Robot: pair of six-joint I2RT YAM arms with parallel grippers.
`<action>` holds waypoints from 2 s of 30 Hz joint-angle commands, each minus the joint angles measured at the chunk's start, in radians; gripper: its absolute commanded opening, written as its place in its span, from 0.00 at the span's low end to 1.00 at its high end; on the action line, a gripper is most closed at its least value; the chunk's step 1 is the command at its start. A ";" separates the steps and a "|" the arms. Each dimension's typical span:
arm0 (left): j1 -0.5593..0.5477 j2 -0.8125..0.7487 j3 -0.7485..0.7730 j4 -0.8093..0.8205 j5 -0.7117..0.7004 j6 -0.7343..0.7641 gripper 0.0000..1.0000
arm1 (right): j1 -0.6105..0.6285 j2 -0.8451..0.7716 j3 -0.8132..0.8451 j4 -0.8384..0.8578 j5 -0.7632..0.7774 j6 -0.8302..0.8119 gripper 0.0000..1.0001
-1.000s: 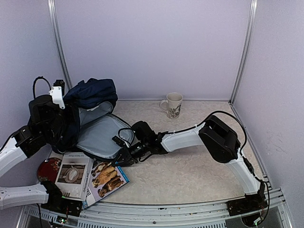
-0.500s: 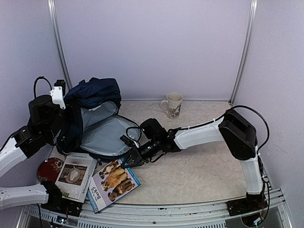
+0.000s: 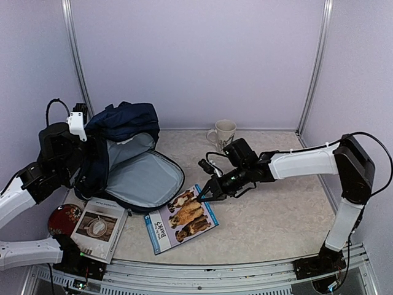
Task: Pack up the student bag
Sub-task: Pick up the book from the corner of the board, then place the book in the largest pocket of the bag.
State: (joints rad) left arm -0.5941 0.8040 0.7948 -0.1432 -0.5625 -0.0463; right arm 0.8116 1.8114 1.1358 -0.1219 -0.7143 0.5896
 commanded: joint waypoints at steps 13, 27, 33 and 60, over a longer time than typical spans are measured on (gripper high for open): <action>-0.027 0.053 0.039 0.346 0.170 -0.082 0.00 | -0.141 -0.595 0.198 -0.439 0.179 -0.084 0.00; -0.157 0.160 0.060 0.470 0.070 -0.119 0.00 | -0.109 -0.488 -0.242 0.556 0.165 0.415 0.00; -0.179 0.187 0.052 0.525 0.050 -0.111 0.00 | -0.066 -0.402 -0.320 0.663 0.188 0.494 0.00; -0.328 0.231 0.092 0.650 0.156 -0.085 0.00 | 0.068 0.246 0.205 0.875 0.772 0.702 0.00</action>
State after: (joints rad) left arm -0.8970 1.0725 0.7952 0.2100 -0.5007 -0.1001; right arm 0.8532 1.9957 1.2499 0.6945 -0.1280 1.2560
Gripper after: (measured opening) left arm 0.074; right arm 0.017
